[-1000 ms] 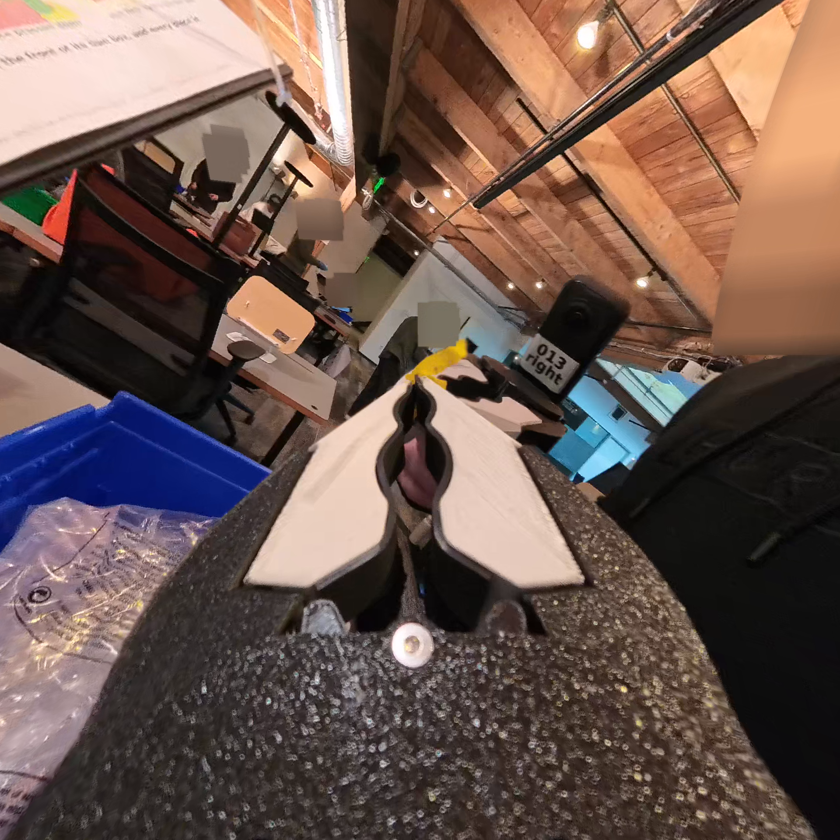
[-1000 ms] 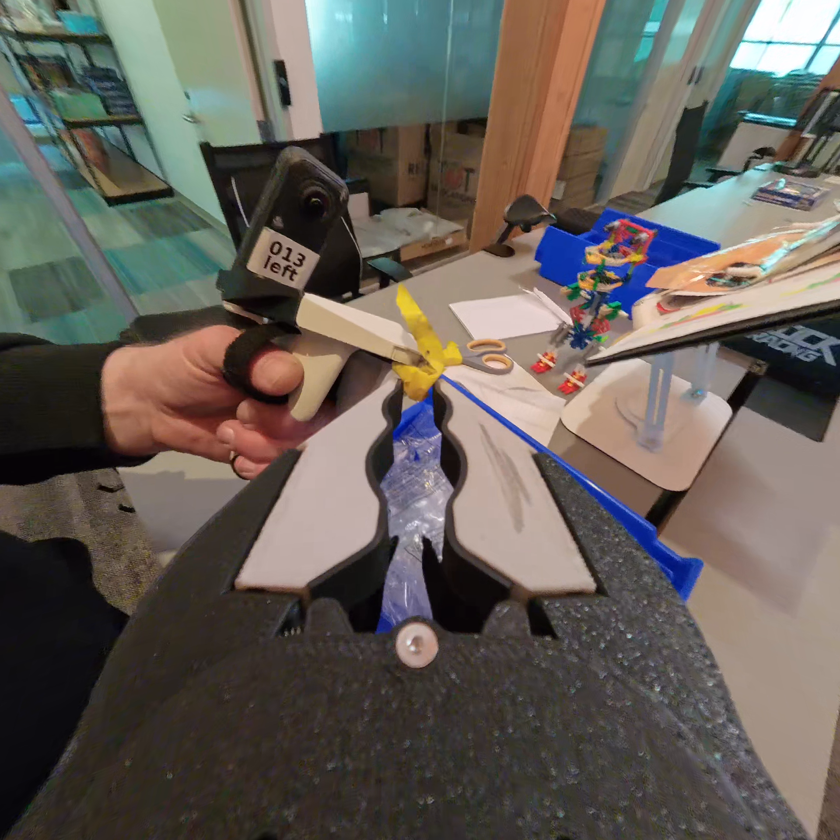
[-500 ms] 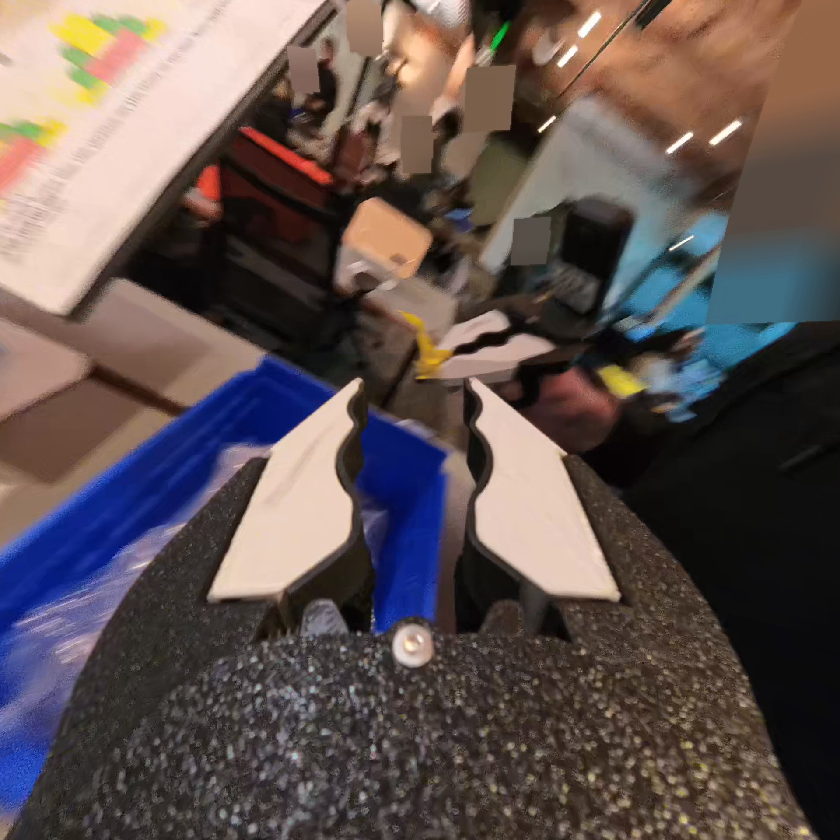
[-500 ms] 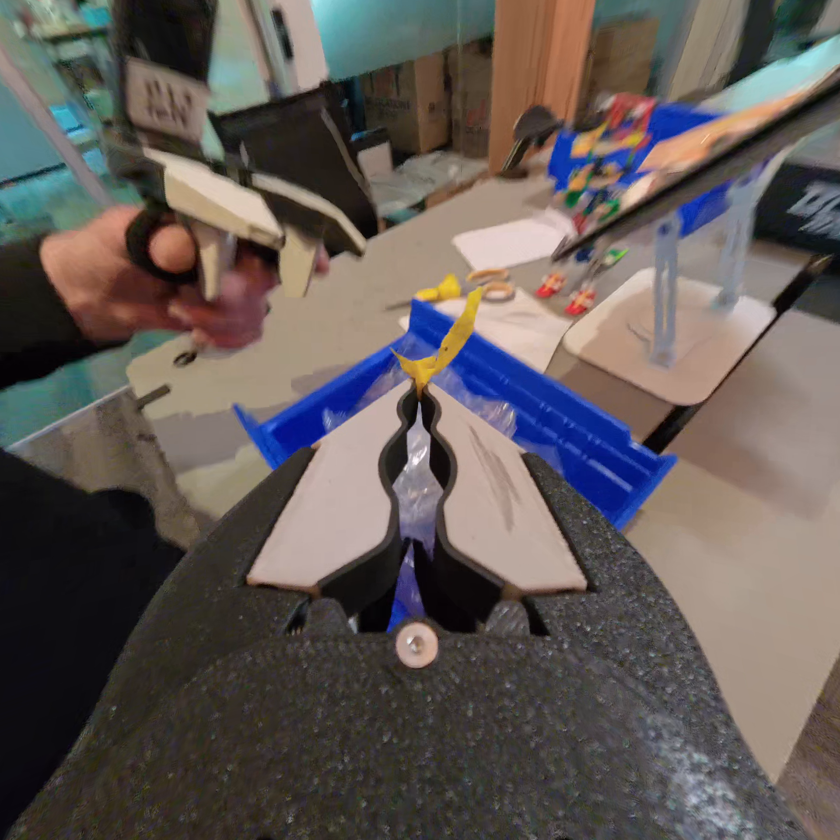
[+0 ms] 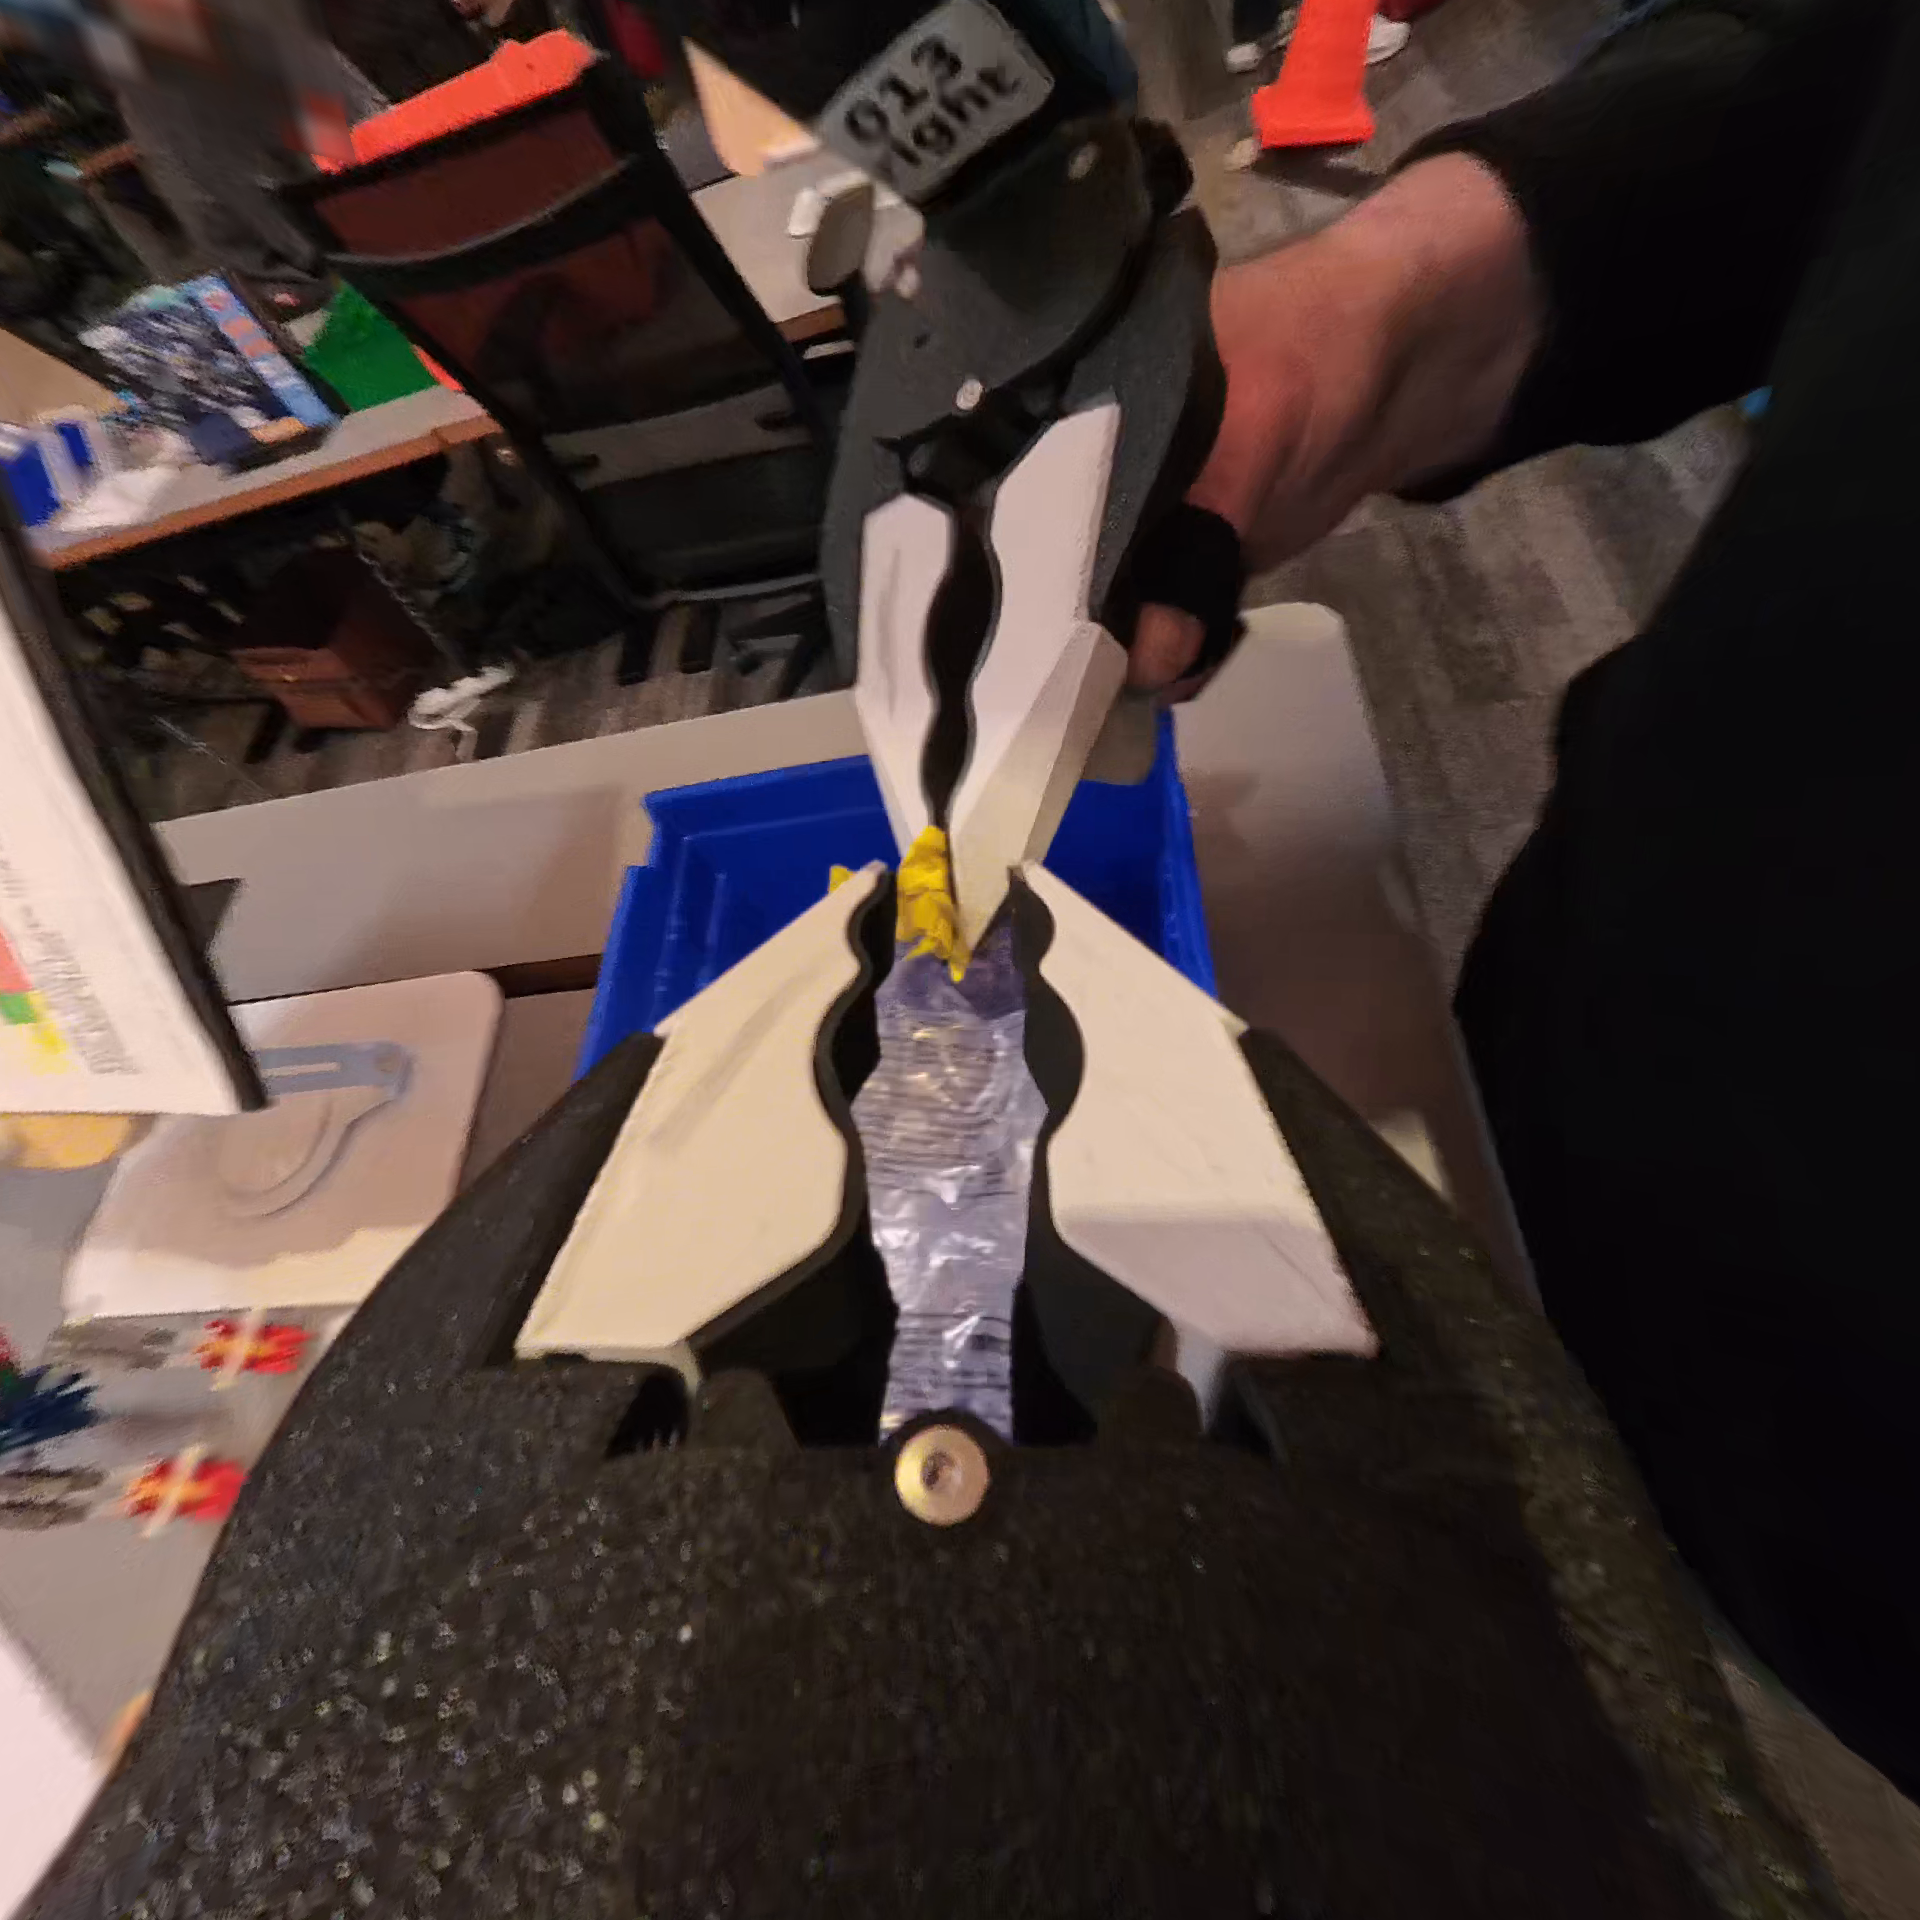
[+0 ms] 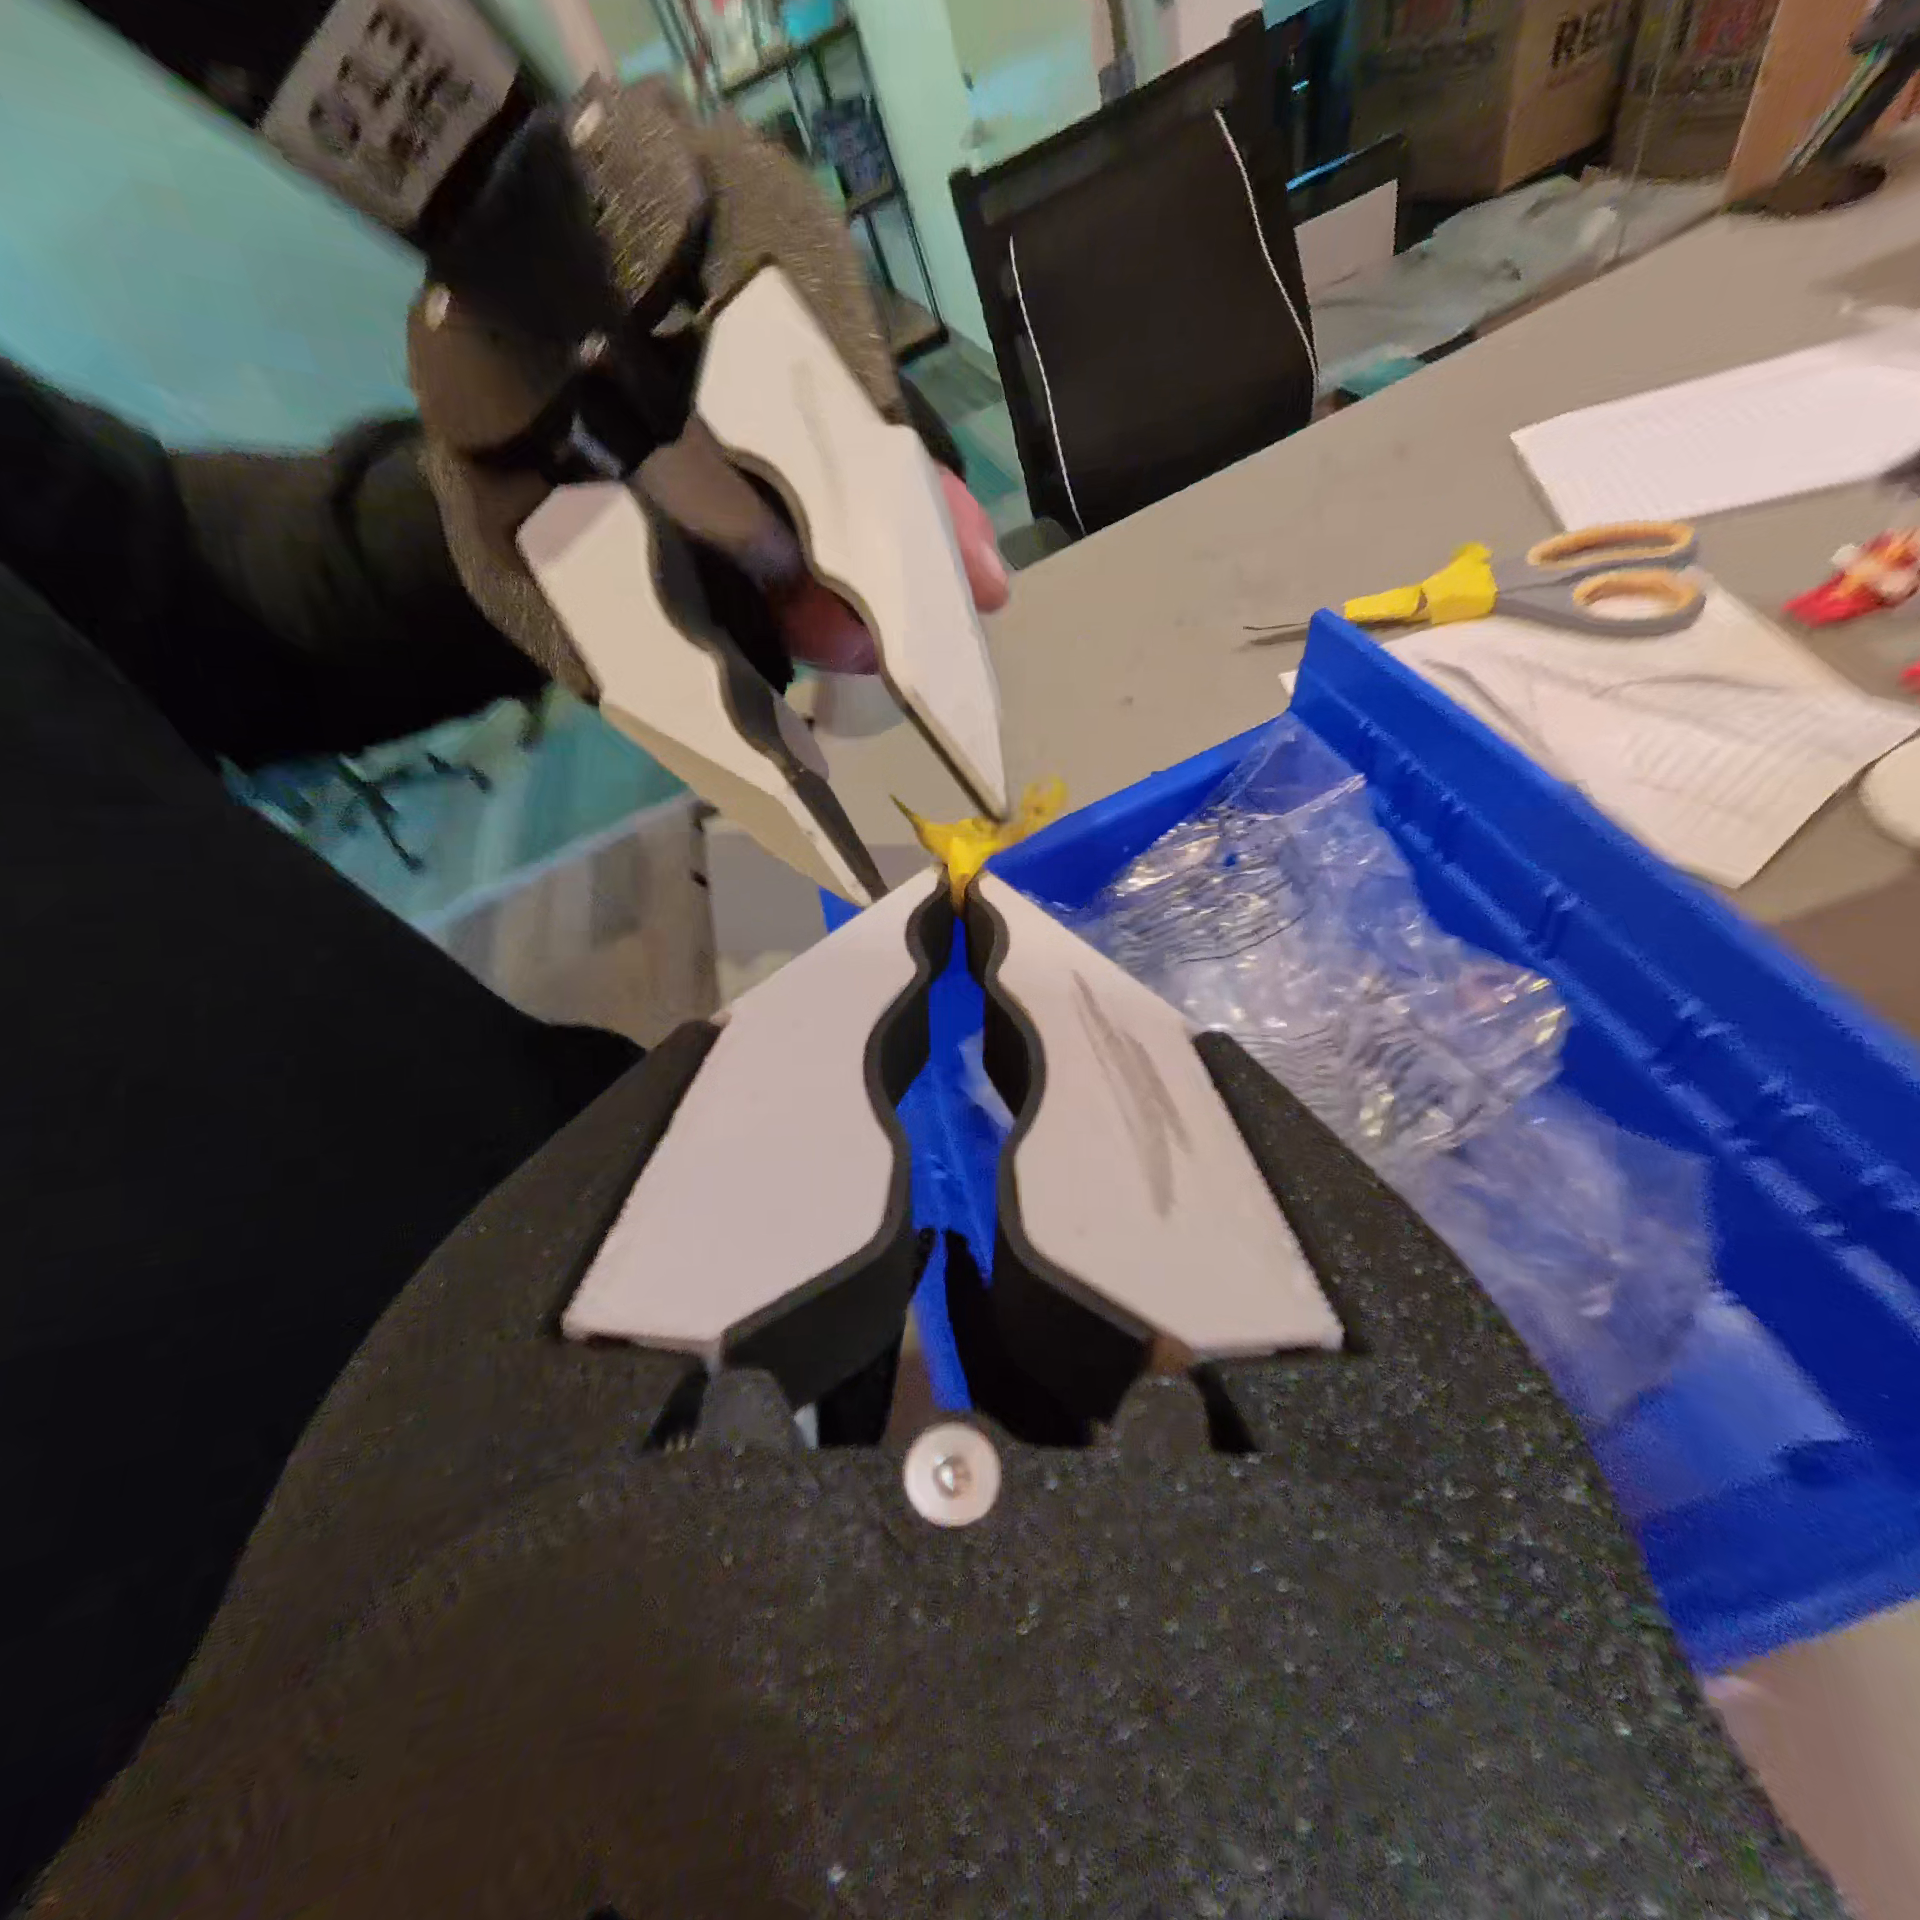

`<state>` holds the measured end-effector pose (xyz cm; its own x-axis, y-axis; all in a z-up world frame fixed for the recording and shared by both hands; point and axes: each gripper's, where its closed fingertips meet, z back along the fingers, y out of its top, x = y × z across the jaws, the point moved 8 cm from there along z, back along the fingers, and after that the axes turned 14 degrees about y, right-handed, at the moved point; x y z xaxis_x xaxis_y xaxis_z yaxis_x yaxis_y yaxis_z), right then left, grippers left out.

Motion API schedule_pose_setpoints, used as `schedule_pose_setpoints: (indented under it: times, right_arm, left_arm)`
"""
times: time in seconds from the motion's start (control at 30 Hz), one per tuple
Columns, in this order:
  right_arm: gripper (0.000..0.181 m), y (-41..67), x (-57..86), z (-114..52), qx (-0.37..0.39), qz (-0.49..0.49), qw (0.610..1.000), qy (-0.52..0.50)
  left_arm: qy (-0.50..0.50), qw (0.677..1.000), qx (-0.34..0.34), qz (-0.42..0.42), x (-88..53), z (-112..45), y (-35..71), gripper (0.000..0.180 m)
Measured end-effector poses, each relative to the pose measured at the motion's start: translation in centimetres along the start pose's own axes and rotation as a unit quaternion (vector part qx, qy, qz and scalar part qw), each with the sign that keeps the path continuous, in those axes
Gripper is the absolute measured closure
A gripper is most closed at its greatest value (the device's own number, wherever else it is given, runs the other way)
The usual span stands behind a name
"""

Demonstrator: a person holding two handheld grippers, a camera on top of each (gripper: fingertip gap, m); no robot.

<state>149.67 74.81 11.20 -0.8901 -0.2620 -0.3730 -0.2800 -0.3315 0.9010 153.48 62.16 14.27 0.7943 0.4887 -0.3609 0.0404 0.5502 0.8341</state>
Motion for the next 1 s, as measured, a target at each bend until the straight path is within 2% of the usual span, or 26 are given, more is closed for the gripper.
schedule_pose_setpoints:
  times: [0.13, 0.2, 0.27, 0.37, 0.4, 0.43, 0.5, 0.6, 0.63, 0.7, 0.73, 0.77, 0.87, 0.93, 1.0]
  right_arm:
    - [0.181, 0.5, -0.6, 0.3, -0.052, 0.086, 0.995, 0.0]
    - [0.181, 0.3, -1.4, -0.2, -0.098, 0.15, 0.984, -0.011]
    - [0.181, 0.0, -1.6, -0.7, -0.122, 0.16, 0.98, -0.014]
    - [0.18, -0.2, -1.3, -0.7, -0.103, 0.143, 0.984, -0.017]
    - [0.173, -0.1, -1.3, -0.6, -0.084, 0.133, 0.987, -0.014]
    - [0.158, -0.1, -1.1, -0.3, -0.069, 0.117, 0.99, -0.025]
    - [0.147, -0.7, -0.2, -0.1, -0.08, 0.084, 0.992, -0.046]
    - [0.148, -1.6, 0.3, 0.0, -0.073, 0.068, 0.993, -0.06]
    - [0.155, -1.8, 0.6, -0.2, -0.08, 0.066, 0.992, -0.071]
    - [0.163, -1.7, 0.7, -0.7, -0.09, 0.108, 0.986, -0.095]
    - [0.164, -1.8, 0.9, -1.0, -0.095, 0.117, 0.984, -0.093]
    - [0.163, -2.1, 1.4, -1.3, -0.109, 0.115, 0.982, -0.098]
    - [0.161, -2.1, 1.6, -1.4, -0.122, 0.139, 0.977, -0.106]
    - [0.16, -1.9, 1.6, -1.5, -0.127, 0.148, 0.975, -0.107]
    - [0.16, -1.7, 1.5, -1.6, -0.132, 0.161, 0.973, -0.103]
  left_arm:
    - [-0.065, 0.994, 0.025, 0.08, -0.1, 0.0, -0.2, 0.166]
    - [-0.095, 0.986, 0.036, 0.129, -0.6, -0.1, -0.6, 0.18]
    - [-0.118, 0.983, 0.032, 0.14, -0.4, -0.2, -1.1, 0.18]
    - [-0.1, 0.982, 0.027, 0.156, -0.7, -0.4, -1.5, 0.18]
    - [-0.088, 0.982, 0.02, 0.167, -1.1, -0.3, -2.0, 0.18]
    - [-0.078, 0.98, 0.014, 0.182, -1.7, -0.1, -2.5, 0.18]
    - [-0.034, 0.978, 0.0, 0.204, -3.1, 0.1, -3.9, 0.18]
    - [-0.024, 0.975, -0.08, 0.208, -3.7, -1.6, -6.7, 0.18]
    - [-0.024, 0.977, -0.085, 0.193, -3.5, -2.2, -7.3, 0.18]
    - [-0.071, 0.969, -0.074, 0.225, -2.6, -2.7, -7.0, 0.18]
    - [-0.062, 0.969, -0.072, 0.229, -2.7, -2.8, -7.0, 0.18]
    - [-0.074, 0.967, -0.054, 0.238, -2.8, -2.5, -6.8, 0.164]
    - [-0.151, 0.938, -0.006, 0.311, -3.5, -1.5, -6.0, 0.145]
    - [-0.153, 0.942, 0.001, 0.3, -3.5, -1.7, -5.6, 0.156]
    - [-0.178, 0.939, -0.007, 0.295, -3.1, -2.2, -5.3, 0.157]
